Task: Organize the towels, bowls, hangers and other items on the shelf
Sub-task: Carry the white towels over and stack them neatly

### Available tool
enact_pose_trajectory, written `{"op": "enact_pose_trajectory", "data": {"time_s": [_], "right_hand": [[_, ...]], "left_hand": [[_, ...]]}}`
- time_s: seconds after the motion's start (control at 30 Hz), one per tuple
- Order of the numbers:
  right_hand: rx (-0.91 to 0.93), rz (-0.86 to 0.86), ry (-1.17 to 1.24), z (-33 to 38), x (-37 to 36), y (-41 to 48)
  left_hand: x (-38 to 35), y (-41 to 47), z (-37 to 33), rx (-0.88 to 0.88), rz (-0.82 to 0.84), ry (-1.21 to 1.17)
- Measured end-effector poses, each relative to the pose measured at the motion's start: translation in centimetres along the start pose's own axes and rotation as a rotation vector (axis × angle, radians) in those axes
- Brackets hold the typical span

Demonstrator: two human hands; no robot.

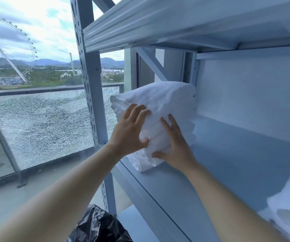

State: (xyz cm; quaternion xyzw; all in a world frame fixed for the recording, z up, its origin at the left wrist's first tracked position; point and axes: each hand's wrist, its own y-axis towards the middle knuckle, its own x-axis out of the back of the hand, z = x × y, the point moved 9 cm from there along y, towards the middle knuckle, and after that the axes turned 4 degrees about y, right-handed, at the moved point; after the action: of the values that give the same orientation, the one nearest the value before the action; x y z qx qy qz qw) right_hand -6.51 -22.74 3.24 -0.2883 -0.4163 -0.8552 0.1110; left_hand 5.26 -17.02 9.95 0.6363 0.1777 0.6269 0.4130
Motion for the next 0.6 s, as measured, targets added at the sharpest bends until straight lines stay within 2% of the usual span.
{"op": "enact_pose_trajectory", "data": {"time_s": [0.23, 0.43, 0.6], "right_hand": [[-0.022, -0.114, -0.101, 0.2, 0.7, -1.0], [-0.034, -0.063, -0.063, 0.0, 0.5, -1.1], [-0.058, -0.038, -0.041, -0.2, 0.2, -1.1]], "left_hand": [[0.2, -0.6, -0.1, 0.064, 0.022, 0.043], [0.3, -3.4, 0.8, 0.123, -0.056, -0.025], [-0.4, -4.9, 1.0, 0.151, 0.015, -0.134]]}}
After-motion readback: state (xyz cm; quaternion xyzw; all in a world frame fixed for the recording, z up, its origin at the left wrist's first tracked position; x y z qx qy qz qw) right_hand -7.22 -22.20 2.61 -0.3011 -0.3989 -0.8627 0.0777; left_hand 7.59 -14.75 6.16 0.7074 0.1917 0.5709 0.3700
